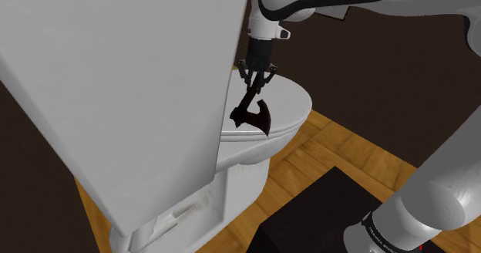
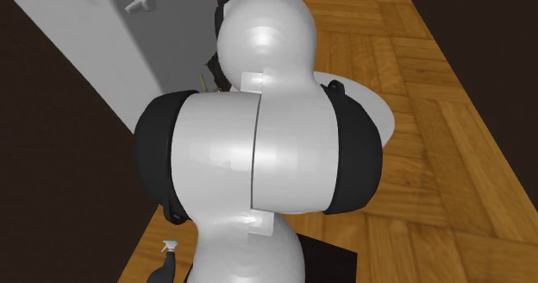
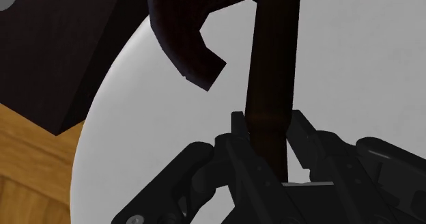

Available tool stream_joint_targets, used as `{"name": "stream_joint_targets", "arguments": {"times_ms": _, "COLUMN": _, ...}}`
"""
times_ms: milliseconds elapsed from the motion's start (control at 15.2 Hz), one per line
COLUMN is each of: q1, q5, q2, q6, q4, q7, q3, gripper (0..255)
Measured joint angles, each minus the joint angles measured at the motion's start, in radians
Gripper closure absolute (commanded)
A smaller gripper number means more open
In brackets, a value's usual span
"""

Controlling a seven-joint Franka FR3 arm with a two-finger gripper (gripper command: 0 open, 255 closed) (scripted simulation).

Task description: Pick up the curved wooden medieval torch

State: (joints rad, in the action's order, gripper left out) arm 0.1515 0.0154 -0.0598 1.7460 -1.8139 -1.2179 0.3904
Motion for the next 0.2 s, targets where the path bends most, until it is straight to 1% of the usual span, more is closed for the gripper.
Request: {"name": "stream_joint_targets", "arguments": {"times_ms": 198, "q1": 0.0, "q5": 0.003, "q2": 0.008, "q6": -0.03, "q4": 0.023, "q7": 0.001, "q3": 0.0, "gripper": 255}}
